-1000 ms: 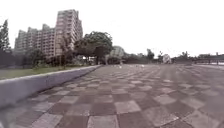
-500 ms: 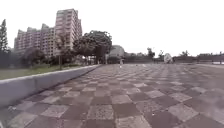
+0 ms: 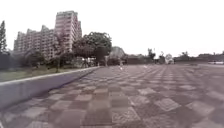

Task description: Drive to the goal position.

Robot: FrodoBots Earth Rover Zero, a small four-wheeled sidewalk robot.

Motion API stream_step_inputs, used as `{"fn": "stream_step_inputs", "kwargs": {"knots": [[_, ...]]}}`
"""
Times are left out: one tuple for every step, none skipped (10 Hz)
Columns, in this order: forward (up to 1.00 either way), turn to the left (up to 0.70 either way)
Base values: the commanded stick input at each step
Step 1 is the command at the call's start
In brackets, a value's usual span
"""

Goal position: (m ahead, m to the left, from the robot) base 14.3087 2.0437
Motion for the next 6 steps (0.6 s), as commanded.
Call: {"fn": "stream_step_inputs", "kwargs": {"knots": [[1.0,0.0],[1.0,0.0],[1.0,0.0],[1.0,0.0],[1.0,0.0],[1.0,0.0]]}}
